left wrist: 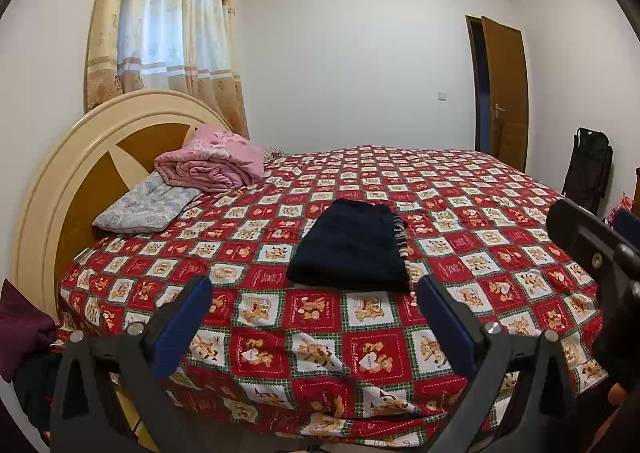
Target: Fold small clothes
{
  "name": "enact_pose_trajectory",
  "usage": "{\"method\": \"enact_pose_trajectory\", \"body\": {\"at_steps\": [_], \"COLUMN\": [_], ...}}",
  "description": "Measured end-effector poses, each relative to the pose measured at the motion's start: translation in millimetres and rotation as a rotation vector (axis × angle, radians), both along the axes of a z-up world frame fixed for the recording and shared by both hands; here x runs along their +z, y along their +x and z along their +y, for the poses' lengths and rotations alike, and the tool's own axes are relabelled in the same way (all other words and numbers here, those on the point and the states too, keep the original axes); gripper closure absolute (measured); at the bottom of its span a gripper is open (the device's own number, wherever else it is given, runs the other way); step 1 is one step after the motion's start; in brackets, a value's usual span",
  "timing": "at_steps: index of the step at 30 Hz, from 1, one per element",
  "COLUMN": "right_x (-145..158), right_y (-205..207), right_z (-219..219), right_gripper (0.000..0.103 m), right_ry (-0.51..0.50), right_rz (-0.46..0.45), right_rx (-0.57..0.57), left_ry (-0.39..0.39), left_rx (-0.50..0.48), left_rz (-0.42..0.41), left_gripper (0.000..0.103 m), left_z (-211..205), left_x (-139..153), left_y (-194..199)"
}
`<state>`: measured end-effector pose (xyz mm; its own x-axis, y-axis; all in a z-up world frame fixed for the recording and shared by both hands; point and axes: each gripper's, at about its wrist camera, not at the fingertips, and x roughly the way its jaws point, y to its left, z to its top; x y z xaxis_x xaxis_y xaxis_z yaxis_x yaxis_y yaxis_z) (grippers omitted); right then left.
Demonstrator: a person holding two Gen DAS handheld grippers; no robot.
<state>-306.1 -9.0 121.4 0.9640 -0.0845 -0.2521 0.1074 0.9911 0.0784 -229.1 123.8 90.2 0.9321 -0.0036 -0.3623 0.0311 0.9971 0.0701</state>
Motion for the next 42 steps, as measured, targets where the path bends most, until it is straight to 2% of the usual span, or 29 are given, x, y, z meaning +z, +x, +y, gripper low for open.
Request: {"method": "enact_pose_trajectory", "body": {"at_steps": [34, 42], "right_x": [-1.2, -1.4], "right_y": [-1.0, -1.8], "right_z": [7.0, 9.8], "right_gripper": [0.009, 0.009], "right_ry": [0.007, 0.002], "right_rz": [0.0, -0.003], "right_rx": [-0.009, -0.013], "left_ry": [-0.011, -0.002], "left_rx": [0.006, 0.005], "left_rz": [0.011, -0.041], "left_gripper": [0.0, 0.0], "left_z": [4.2, 5.5], "left_x": [-5.8, -3.5], "left_y": [-1.1, -5.8]}}
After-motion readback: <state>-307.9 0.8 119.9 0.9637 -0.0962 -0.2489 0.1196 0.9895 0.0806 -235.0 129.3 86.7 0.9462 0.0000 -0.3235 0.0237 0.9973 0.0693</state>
